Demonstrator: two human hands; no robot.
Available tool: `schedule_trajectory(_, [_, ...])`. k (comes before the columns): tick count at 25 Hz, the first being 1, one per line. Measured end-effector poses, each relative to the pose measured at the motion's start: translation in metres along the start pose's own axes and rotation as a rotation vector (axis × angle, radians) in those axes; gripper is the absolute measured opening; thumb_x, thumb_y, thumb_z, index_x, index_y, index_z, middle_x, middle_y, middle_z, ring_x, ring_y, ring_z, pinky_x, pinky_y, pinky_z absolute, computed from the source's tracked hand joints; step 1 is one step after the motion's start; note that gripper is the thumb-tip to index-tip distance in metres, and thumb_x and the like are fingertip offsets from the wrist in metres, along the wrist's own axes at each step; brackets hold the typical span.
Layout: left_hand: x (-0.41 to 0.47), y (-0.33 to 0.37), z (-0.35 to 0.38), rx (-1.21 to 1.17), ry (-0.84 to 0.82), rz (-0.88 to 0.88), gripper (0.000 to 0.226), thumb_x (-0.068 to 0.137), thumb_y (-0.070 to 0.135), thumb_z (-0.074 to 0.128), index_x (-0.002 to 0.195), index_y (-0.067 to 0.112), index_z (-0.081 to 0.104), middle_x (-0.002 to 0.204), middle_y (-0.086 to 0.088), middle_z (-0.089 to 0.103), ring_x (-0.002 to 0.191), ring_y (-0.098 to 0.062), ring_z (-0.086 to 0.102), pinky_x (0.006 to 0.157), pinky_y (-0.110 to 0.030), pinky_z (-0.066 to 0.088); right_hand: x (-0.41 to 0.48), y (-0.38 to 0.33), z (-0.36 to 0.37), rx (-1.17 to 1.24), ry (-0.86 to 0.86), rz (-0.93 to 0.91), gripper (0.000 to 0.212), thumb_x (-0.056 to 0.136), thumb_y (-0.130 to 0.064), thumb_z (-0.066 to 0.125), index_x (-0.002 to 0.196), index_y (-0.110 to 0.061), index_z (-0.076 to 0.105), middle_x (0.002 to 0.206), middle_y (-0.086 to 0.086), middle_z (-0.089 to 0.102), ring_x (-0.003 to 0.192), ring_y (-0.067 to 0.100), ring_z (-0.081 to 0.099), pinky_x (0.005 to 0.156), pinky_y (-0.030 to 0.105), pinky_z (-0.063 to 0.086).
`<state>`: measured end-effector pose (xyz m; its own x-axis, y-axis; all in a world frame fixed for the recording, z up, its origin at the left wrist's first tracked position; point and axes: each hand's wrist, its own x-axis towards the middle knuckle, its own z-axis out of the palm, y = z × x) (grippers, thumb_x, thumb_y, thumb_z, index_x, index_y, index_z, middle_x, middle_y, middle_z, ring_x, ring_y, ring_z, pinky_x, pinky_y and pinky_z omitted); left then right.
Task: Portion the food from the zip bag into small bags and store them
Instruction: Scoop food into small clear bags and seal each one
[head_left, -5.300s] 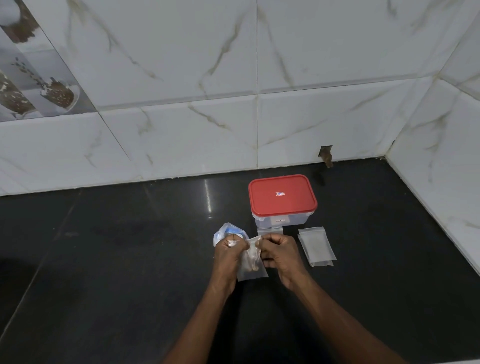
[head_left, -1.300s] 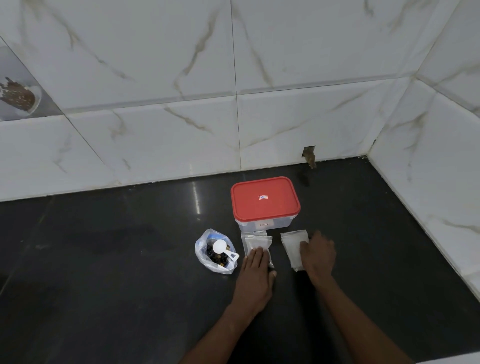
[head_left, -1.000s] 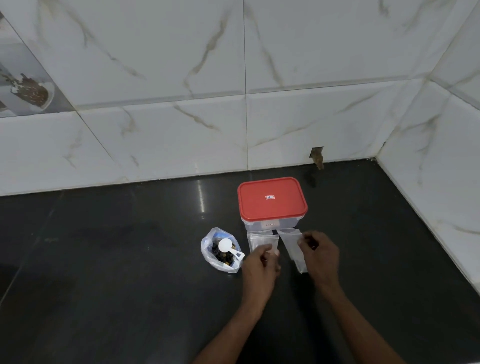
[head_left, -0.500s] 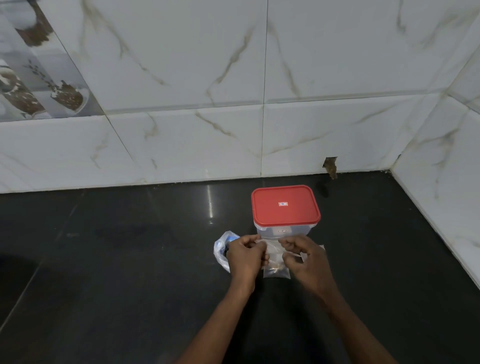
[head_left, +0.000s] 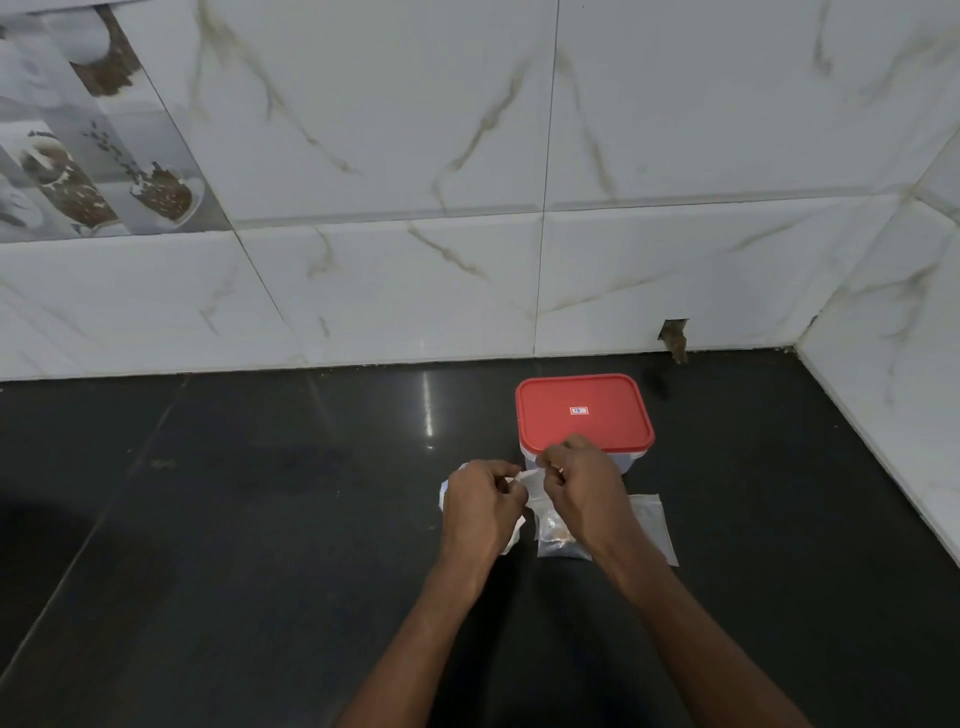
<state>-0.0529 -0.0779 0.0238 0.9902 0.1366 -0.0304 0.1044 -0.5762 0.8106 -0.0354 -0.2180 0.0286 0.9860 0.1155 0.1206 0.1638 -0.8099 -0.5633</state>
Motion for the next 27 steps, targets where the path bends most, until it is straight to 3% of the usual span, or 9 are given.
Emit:
schedule_trajectory(3, [-0.005,-0.019,-0.011,-0.073,-0.059,0.146,0.052,0.086,0.028,0.071,0.136,0.027,0.06,0.124,0.008,0.058,0.111,0.007,0.056,0.099,-0.014,0.043,0.008,-0.003,-0.004,0.048,-0.011,-0.047,0.022,0.087,-0.002,0.059,0.101,-0.007,0.075,0.091,0.011,0.065,0.079,0.021,0.058,0.068,0.026,0.039])
schedule_trajectory(5, [-0.007,-0.034,-0.009,-0.076,-0.089,0.221,0.079,0.076,0.045,0.072,0.148,0.034,0.042,0.152,0.014,0.041,0.144,0.004,0.03,0.118,-0.02,0.022,0.01,-0.008,-0.008,0.1,-0.003,-0.092,0.02,0.084,0.0,0.061,0.092,-0.007,0.077,0.078,0.002,0.063,0.068,0.012,0.054,0.068,0.029,0.047])
schedule_trajectory(7, [-0.01,-0.042,-0.003,-0.015,-0.06,0.229,0.093,0.068,0.06,0.071,0.149,0.037,0.033,0.158,0.02,0.029,0.152,0.003,0.007,0.122,-0.023,-0.005,0.011,-0.016,-0.009,0.133,-0.036,-0.116,0.018,0.082,0.002,0.062,0.088,-0.006,0.077,0.069,-0.008,0.058,0.059,0.002,0.05,0.064,0.022,0.048])
schedule_trajectory(9, [-0.009,-0.042,0.002,-0.003,0.025,0.23,0.092,0.067,0.067,0.068,0.147,0.032,0.042,0.149,0.023,0.035,0.15,0.003,0.012,0.12,-0.023,-0.013,0.011,-0.026,-0.007,0.19,-0.07,-0.109,0.017,0.082,0.003,0.062,0.087,-0.005,0.077,0.071,0.0,0.066,0.056,0.006,0.057,0.06,0.019,0.052])
schedule_trajectory(13, [-0.005,-0.045,-0.007,-0.103,0.114,0.139,0.071,0.071,0.042,0.083,0.136,0.031,0.057,0.133,0.029,0.048,0.139,-0.002,0.042,0.126,-0.031,0.01,0.013,-0.031,0.003,0.494,-0.06,0.089,0.01,0.088,-0.007,0.066,0.087,-0.014,0.073,0.067,-0.001,0.068,0.054,0.012,0.066,0.055,0.033,0.059])
schedule_trajectory(16, [-0.003,-0.057,-0.023,-0.287,0.253,-0.041,0.067,0.07,0.021,0.089,0.13,0.033,0.061,0.118,0.021,0.065,0.113,0.005,0.061,0.103,-0.026,0.048,0.015,-0.008,0.021,0.259,-0.039,0.177,0.019,0.092,-0.017,0.06,0.078,-0.009,0.069,0.067,0.005,0.067,0.061,0.018,0.065,0.065,0.04,0.059])
schedule_trajectory(18, [-0.003,-0.068,-0.03,-0.36,0.296,-0.102,0.066,0.071,0.015,0.089,0.129,0.033,0.061,0.114,0.018,0.068,0.107,0.007,0.064,0.096,-0.025,0.052,0.006,0.004,0.038,0.002,-0.184,0.261,0.028,0.092,-0.029,0.059,0.076,-0.008,0.068,0.069,0.007,0.066,0.066,0.02,0.064,0.067,0.037,0.055])
schedule_trajectory(21, [-0.002,-0.081,-0.027,-0.382,0.277,-0.163,0.067,0.073,0.016,0.089,0.133,0.025,0.06,0.118,0.01,0.07,0.109,-0.007,0.067,0.096,-0.031,0.054,-0.014,0.009,0.065,0.011,-0.269,0.327,0.03,0.087,-0.039,0.062,0.078,-0.01,0.066,0.074,0.005,0.067,0.072,0.02,0.065,0.066,0.037,0.052])
schedule_trajectory(27, [-0.012,-0.099,-0.02,-0.418,0.271,-0.291,0.052,0.077,0.024,0.086,0.124,0.022,0.065,0.108,0.009,0.073,0.1,-0.003,0.069,0.088,-0.026,0.055,-0.019,0.005,0.075,-0.11,-0.128,0.136,0.015,0.092,-0.022,0.051,0.101,-0.014,0.061,0.098,0.005,0.057,0.086,0.024,0.061,0.068,0.034,0.046])
